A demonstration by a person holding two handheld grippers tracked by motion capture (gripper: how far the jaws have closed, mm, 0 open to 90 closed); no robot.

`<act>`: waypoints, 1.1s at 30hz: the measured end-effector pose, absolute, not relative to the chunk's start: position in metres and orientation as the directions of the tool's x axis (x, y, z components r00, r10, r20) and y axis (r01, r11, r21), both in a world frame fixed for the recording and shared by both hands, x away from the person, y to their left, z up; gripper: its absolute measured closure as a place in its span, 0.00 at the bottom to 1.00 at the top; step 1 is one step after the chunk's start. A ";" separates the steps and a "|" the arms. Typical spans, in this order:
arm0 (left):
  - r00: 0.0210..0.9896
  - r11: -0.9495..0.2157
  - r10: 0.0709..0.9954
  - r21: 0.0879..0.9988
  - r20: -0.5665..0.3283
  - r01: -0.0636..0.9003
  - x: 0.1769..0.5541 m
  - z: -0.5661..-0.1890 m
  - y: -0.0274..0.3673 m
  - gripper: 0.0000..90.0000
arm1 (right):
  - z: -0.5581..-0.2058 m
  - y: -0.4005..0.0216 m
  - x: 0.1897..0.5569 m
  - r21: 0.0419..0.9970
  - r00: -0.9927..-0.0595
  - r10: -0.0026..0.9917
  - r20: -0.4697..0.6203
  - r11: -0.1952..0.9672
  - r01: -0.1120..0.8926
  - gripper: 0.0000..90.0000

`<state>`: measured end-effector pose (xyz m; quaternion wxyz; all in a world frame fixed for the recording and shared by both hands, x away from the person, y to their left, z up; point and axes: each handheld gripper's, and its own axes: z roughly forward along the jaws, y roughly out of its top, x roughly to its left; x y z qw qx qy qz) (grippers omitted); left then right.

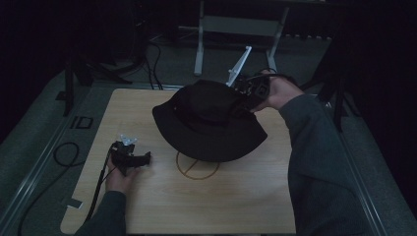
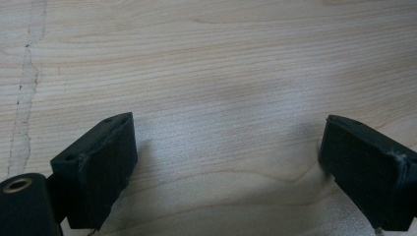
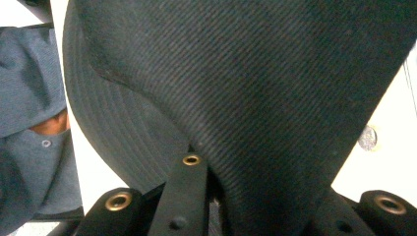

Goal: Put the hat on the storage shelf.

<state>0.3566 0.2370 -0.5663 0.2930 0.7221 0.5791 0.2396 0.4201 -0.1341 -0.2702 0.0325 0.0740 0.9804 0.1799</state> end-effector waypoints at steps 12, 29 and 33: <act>0.217 -0.160 0.976 0.699 0.008 0.697 0.357 -0.566 0.237 0.09 | -0.291 -0.107 0.421 0.337 -0.988 0.157 -0.015 0.931 0.143 0.80; 0.217 -0.160 0.976 0.699 0.008 0.697 0.357 -0.566 0.237 0.09 | -0.302 -0.100 0.416 0.286 -0.975 0.222 -0.005 0.935 0.211 0.37; 0.216 -0.160 0.976 0.700 0.008 0.696 0.357 -0.566 0.237 0.09 | -0.299 -0.103 0.411 0.303 -0.975 0.216 -0.045 0.933 0.192 0.32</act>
